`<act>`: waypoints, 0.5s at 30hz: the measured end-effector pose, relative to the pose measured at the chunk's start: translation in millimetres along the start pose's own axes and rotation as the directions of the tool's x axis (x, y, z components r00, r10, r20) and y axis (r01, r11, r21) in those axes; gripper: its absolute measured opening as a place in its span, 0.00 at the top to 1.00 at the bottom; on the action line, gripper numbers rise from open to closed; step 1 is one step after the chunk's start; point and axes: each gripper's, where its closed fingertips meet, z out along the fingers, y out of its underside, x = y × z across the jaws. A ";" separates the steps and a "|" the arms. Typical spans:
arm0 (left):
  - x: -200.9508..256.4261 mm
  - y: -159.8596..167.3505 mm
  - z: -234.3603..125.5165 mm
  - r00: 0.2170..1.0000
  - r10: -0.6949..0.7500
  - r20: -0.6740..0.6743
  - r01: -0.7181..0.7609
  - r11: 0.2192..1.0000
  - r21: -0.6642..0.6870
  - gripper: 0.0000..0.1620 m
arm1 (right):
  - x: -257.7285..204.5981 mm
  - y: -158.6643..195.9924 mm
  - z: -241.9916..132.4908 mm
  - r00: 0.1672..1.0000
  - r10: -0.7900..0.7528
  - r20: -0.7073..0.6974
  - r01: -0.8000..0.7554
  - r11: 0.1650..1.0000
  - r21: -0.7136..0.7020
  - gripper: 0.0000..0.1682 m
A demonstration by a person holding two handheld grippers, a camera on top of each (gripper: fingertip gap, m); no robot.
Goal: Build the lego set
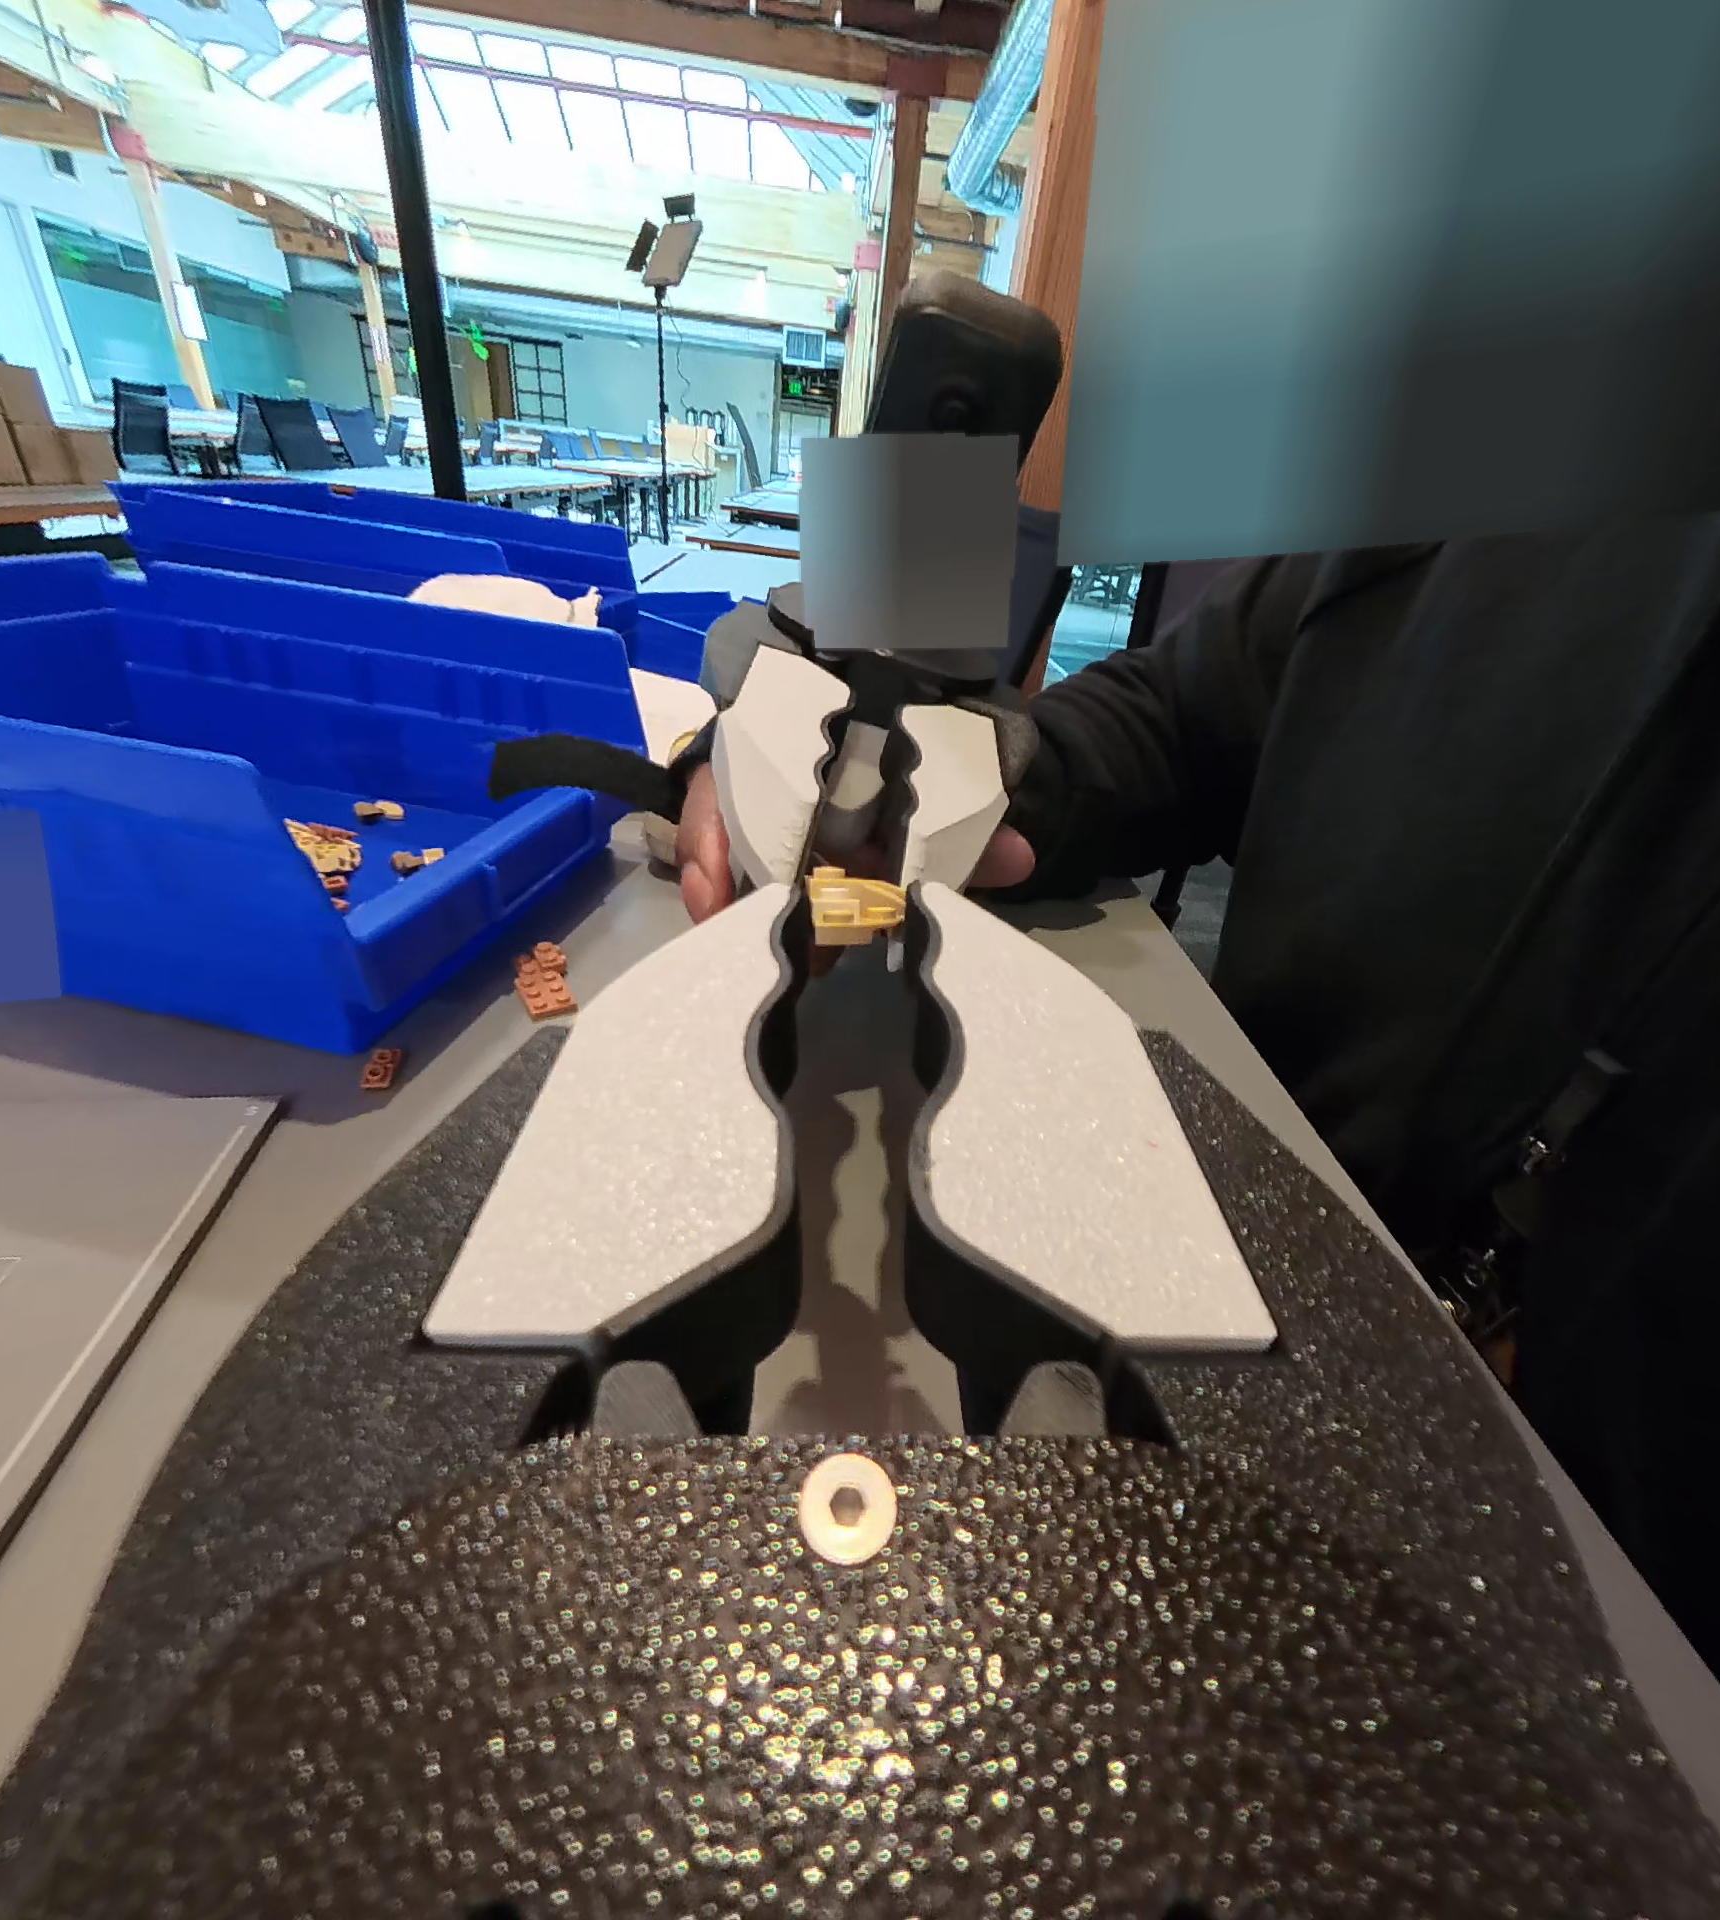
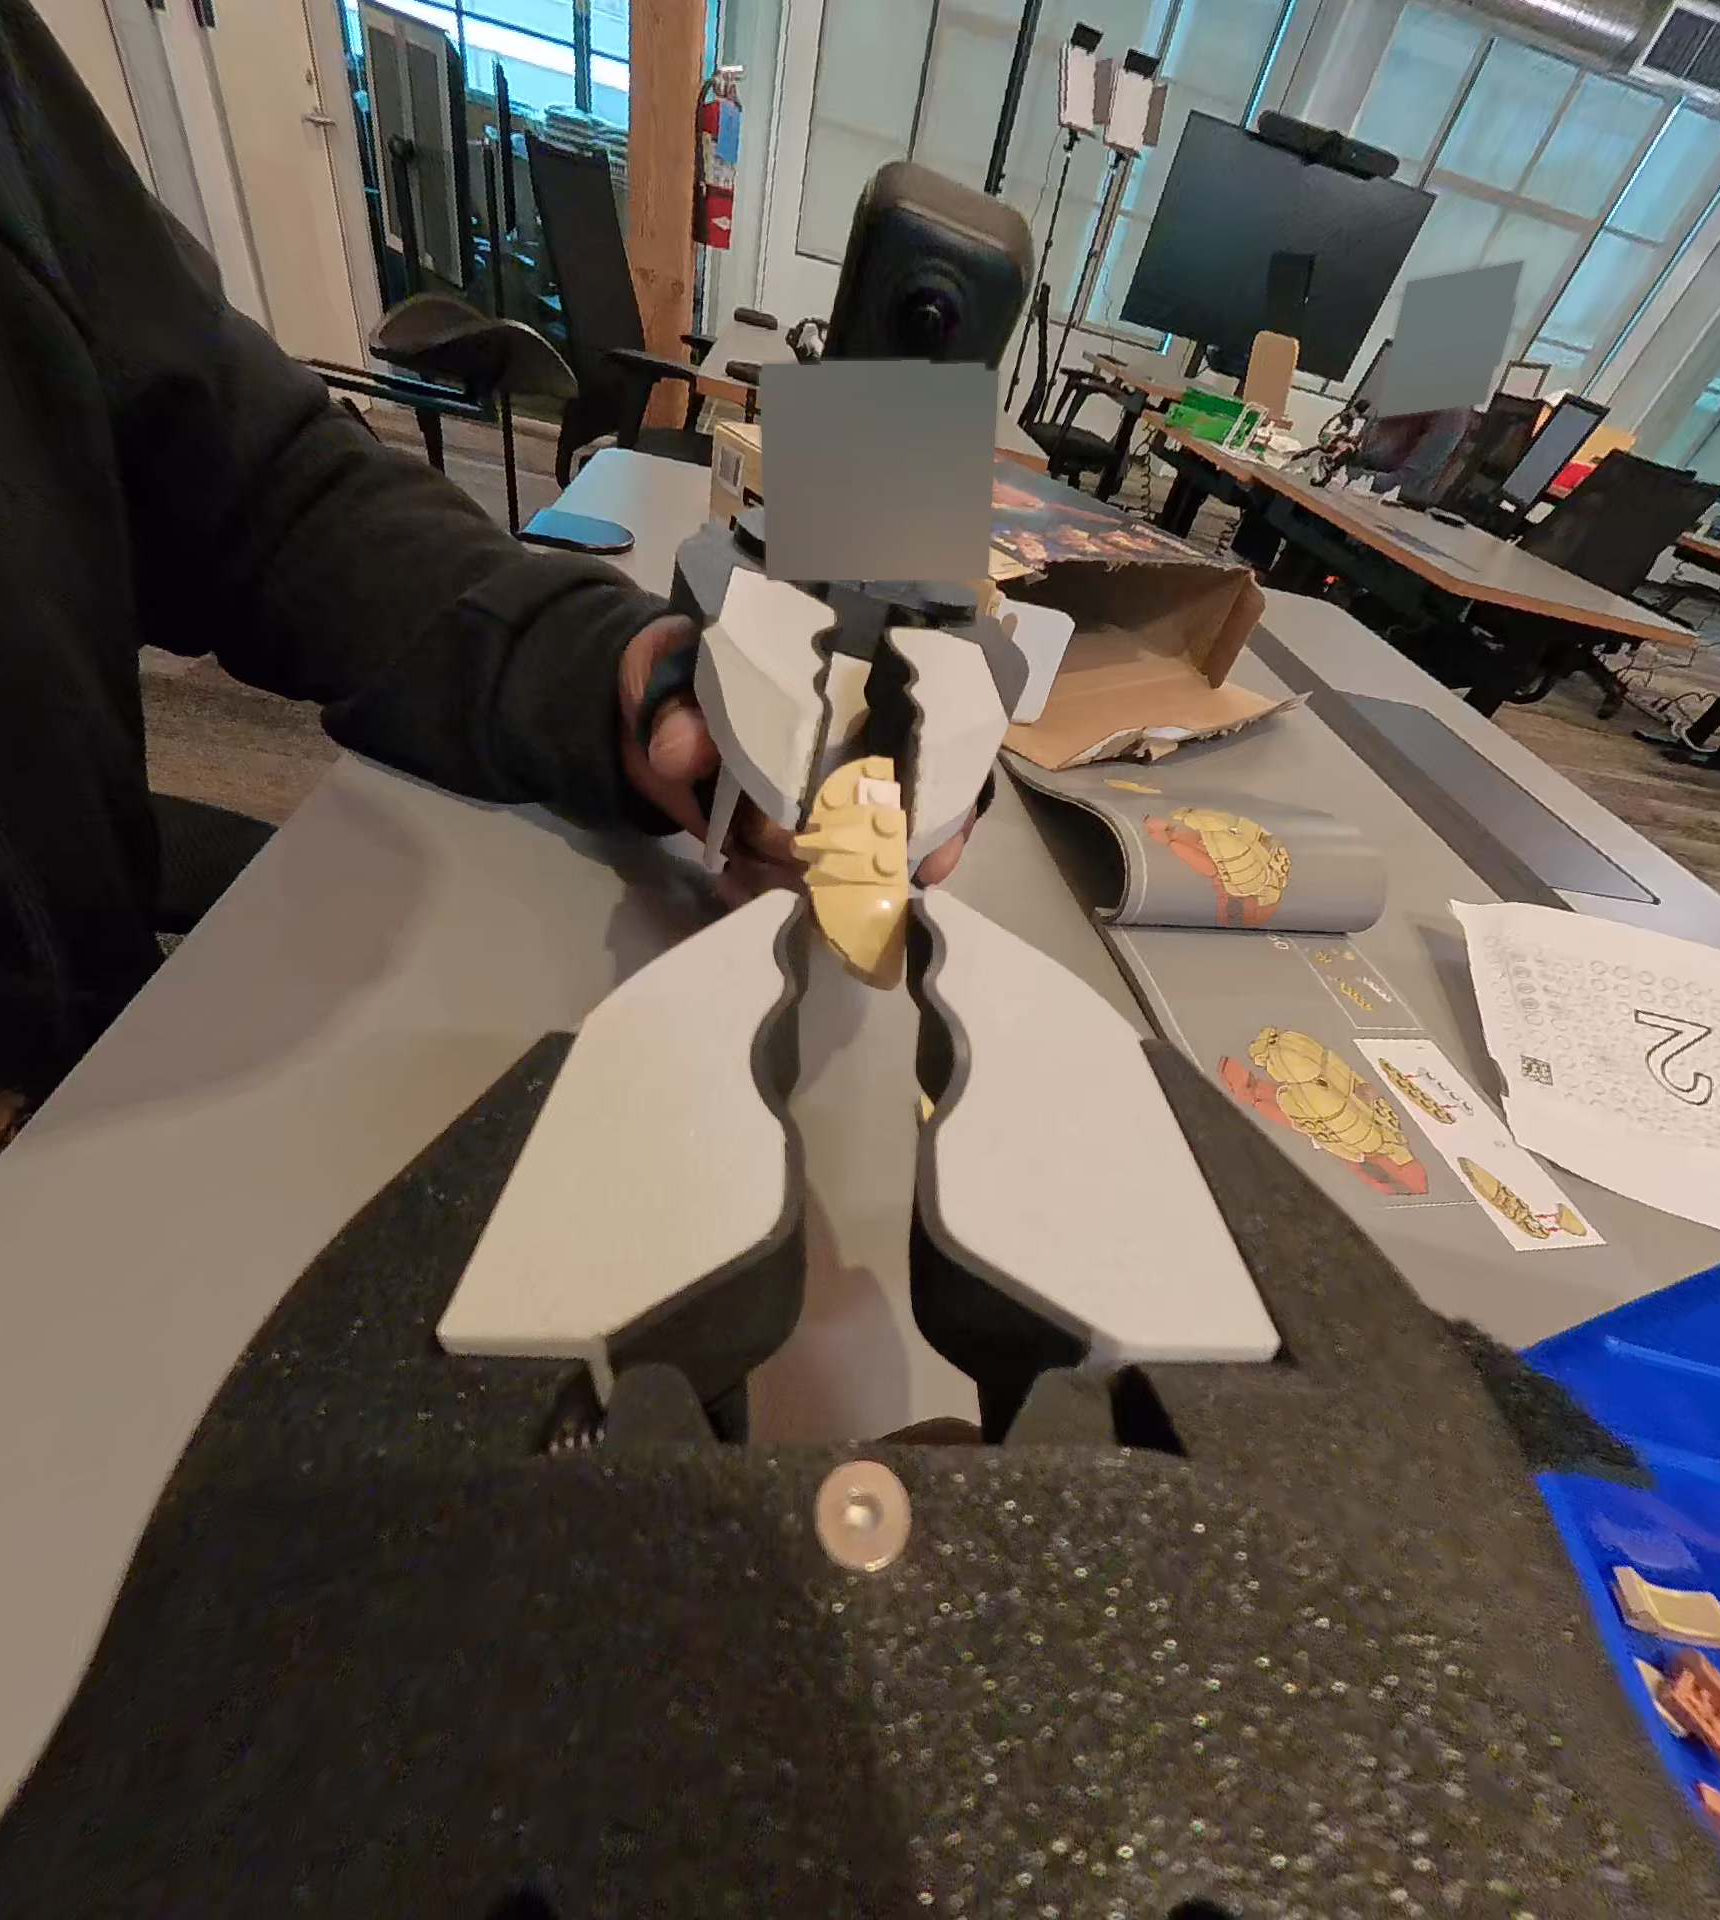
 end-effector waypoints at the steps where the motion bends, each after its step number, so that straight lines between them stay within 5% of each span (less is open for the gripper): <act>1: -0.9 1.3 0.1 1.000 -0.007 0.003 0.007 1.000 -0.011 0.90 | 0.5 1.4 -0.1 1.000 -0.001 -0.001 0.001 1.000 -0.011 0.90; 8: -25.8 30.8 -15.5 0.993 0.001 0.116 0.031 0.962 -0.272 0.74 | 12.3 30.3 -3.2 0.998 0.008 -0.055 -0.019 0.980 -0.198 0.90; 15: -51.9 82.7 -37.8 0.961 0.123 0.248 0.056 0.790 -0.611 0.74 | 11.4 77.8 -3.9 0.998 -0.039 -0.055 0.009 0.887 -0.462 0.90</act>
